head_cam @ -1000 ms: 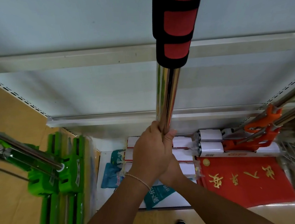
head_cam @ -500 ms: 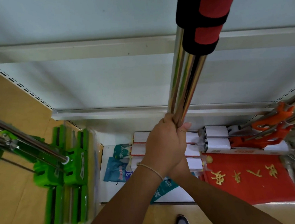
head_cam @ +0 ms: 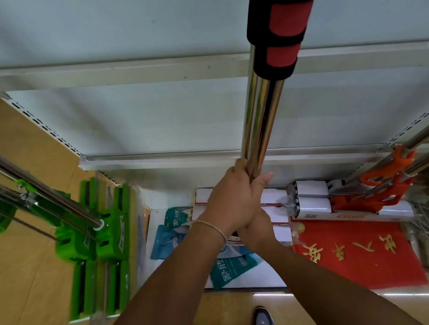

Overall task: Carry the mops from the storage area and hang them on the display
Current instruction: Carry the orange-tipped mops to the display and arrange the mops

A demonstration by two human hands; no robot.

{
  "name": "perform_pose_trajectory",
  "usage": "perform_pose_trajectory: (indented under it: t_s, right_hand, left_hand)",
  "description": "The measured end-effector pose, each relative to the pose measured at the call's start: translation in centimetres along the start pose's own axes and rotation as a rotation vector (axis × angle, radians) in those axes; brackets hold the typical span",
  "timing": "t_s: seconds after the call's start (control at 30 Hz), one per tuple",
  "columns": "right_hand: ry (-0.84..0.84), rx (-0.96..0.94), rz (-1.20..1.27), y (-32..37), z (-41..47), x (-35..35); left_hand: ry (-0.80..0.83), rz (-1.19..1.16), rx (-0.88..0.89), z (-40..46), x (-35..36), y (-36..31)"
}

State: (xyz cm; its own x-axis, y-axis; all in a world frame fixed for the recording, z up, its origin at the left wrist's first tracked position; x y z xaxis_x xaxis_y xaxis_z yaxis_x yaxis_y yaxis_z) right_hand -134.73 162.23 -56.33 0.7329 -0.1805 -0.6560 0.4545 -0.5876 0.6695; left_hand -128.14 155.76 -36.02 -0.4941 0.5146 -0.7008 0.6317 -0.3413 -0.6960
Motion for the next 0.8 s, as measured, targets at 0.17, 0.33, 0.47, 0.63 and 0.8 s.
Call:
perform_pose_trajectory:
  t_s: [0.17, 0.33, 0.47, 0.63, 0.8]
  right_hand:
    - [-0.025, 0.013, -0.006, 1.7, -1.9, -2.1]
    - [-0.015, 0.026, -0.055, 2.6, -2.6, -2.9]
    - [-0.022, 0.034, -0.092, 3.8, -3.6, -4.1]
    - [-0.031, 0.055, -0.140, 5.1, -5.5, -4.9]
    - [0.039, 0.106, -0.268, 6.1, -7.1, -4.8]
  left_hand:
    - [0.095, 0.020, -0.001, -0.9, -0.4, 0.7]
    - [0.087, 0.085, 0.003, -2.6, -2.0, 0.7]
    - [0.043, 0.095, 0.045, -3.5, -3.6, -0.1]
    - [0.009, 0.140, 0.088, -4.9, -5.5, -0.4]
    - [0.045, 0.177, 0.078, -6.6, -7.3, -0.4]
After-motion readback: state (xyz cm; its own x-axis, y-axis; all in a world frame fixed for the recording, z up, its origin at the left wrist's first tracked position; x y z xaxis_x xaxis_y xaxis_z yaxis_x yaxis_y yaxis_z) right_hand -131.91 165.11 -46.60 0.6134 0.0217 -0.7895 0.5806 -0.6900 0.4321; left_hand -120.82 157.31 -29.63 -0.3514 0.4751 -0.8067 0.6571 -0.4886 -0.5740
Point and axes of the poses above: each hand's wrist, its own z-axis towards the middle knuckle, its own x-axis out of the palm, y = z × x, the point moved 5 cm from there along z, towards the middle knuckle, and after that the axes turned 1 degree about x, right-handed, at the moved point
